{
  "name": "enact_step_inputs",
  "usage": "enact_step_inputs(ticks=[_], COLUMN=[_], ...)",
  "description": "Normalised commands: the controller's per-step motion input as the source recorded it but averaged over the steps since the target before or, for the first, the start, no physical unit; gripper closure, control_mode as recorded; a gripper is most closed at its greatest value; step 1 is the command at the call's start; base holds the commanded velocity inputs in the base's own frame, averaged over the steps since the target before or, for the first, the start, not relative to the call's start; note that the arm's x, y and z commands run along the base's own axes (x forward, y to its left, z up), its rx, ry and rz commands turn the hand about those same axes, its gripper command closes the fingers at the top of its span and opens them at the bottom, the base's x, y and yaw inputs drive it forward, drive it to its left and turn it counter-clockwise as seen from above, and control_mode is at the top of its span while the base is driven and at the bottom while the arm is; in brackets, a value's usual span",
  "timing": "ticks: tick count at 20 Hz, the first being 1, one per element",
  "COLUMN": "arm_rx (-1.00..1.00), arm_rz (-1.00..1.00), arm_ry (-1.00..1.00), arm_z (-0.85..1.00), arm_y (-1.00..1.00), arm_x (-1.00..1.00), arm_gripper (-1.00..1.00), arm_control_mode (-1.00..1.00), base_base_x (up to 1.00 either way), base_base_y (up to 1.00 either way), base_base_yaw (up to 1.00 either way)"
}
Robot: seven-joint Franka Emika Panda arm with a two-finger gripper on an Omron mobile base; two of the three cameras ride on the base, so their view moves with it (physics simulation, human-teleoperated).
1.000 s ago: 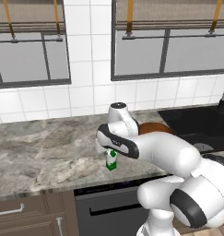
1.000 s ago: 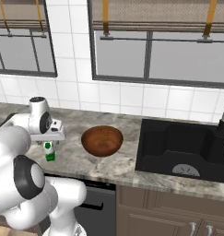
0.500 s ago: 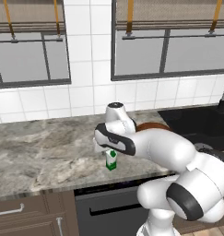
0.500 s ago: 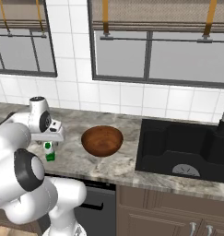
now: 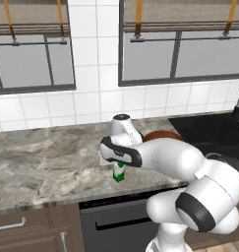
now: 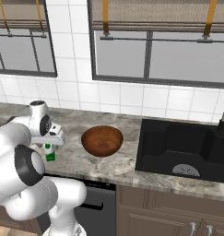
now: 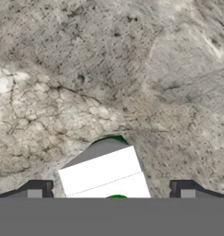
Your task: Gather the eggs and milk located in the vicinity of the sink area and place them right next to the bowl.
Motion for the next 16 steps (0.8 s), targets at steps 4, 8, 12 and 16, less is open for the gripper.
enact_step_inputs(ticks=[4, 8, 12, 16], arm_rx=[0.00, 0.00, 0.00, 0.00], arm_rz=[-0.01, 0.00, 0.00, 0.00], arm_ry=[0.00, 0.00, 0.00, 0.00], arm_z=[-0.11, 0.00, 0.00, 0.00], arm_y=[0.00, 0.00, 0.00, 0.00], arm_x=[0.00, 0.00, 0.00, 0.00], arm_gripper=[-1.00, -1.00, 1.00, 1.00], arm_control_mode=[-1.00, -1.00, -1.00, -1.00], base_base_x=[0.00, 0.00, 0.00, 0.00], base_base_y=[0.00, 0.00, 0.00, 0.00], base_base_yaw=[0.00, 0.00, 0.00, 0.00])
